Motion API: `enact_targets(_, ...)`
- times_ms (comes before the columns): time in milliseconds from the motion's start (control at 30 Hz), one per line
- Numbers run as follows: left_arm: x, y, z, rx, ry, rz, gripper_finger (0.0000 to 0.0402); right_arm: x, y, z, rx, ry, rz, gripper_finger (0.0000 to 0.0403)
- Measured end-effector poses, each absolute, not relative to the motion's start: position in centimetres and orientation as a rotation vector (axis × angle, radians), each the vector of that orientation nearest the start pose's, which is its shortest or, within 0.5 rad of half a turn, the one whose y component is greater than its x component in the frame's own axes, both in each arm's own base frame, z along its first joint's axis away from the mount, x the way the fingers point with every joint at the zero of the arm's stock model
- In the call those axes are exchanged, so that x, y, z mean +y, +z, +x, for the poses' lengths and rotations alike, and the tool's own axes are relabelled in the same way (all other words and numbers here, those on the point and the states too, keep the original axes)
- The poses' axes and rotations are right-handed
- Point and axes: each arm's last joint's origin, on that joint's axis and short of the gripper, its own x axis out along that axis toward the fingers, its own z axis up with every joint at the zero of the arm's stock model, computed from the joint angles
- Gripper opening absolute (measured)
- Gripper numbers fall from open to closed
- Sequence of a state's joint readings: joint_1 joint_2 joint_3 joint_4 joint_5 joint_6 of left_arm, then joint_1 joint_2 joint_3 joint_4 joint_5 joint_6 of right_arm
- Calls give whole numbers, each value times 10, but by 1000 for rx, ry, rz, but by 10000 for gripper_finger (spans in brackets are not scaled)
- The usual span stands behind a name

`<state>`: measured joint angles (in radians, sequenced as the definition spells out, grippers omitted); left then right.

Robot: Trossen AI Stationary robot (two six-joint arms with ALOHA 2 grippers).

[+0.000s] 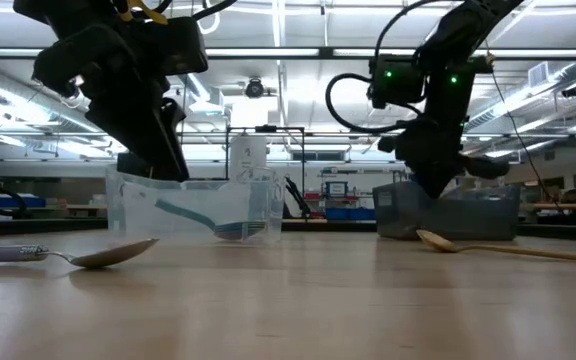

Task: Sort silverware by color (type)
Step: Put the gold spoon into the black bin, then put the purple spoon into the top transparent bin

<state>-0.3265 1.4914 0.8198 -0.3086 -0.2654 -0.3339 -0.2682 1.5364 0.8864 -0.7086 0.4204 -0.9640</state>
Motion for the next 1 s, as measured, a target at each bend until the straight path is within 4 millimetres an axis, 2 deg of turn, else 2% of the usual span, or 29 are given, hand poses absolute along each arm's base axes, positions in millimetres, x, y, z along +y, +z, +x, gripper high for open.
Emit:
enact_targets(433,-95,181,265,940,82,-94,144,-87,172,252,1493,160,-791,36)
enact_targets(667,-102,181,261,956,76,-149,144,-88,172,251,1492,95,-704,43)
enact_targets(1000,-110,179,255,998,61,-207,144,-88,171,249,1507,45,-640,86)
